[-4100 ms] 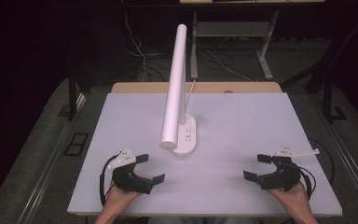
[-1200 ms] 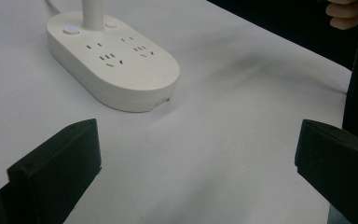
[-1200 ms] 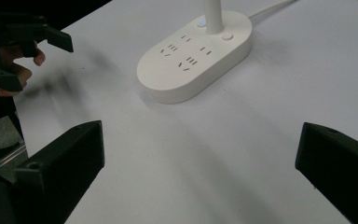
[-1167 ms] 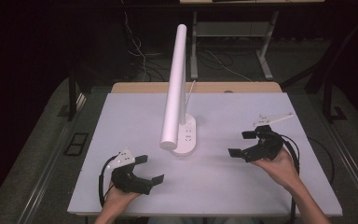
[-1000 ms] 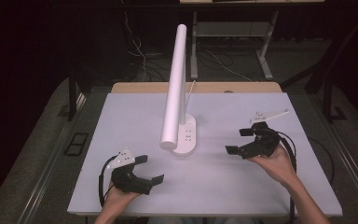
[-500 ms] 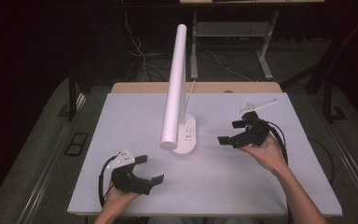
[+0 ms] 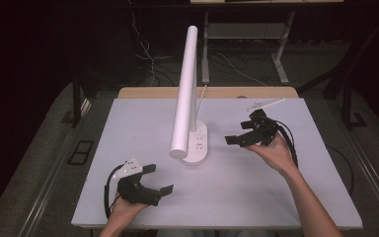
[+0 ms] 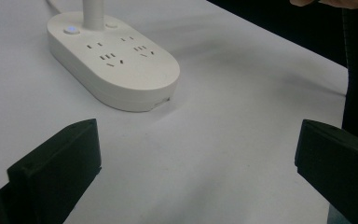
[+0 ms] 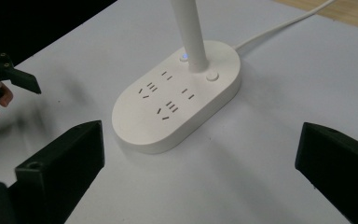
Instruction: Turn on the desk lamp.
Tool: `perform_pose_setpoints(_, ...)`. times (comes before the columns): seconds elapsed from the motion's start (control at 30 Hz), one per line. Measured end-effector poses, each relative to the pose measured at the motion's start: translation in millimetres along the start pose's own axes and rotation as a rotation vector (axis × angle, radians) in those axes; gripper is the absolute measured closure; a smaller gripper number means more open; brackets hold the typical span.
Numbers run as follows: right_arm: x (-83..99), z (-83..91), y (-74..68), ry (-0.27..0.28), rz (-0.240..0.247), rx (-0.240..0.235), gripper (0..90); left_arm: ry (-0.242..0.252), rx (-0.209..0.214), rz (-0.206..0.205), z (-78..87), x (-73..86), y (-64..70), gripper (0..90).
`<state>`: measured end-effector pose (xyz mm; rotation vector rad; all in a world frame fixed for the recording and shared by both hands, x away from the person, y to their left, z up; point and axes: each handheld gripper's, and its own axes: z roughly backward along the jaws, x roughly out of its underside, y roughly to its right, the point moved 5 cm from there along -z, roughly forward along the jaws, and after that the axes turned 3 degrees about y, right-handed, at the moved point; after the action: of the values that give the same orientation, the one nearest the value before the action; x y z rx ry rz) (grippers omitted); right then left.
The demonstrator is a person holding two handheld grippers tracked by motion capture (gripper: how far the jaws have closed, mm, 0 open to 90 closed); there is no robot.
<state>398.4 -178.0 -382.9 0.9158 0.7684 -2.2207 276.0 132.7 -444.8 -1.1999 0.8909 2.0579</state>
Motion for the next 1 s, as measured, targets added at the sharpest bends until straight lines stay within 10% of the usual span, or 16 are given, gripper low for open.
perform_pose_setpoints(0.77,-18.8,-24.8,13.1,0.010,-0.035,0.007,1.2,-0.007,0.006,0.001,-1.7,1.0,1.4,0.0)
perform_pose_setpoints(1.0,-27.0,-29.4,15.3,0.054,-0.048,-0.023,24.8,-0.004,0.005,0.003,-1.1,0.7,0.9,0.0)
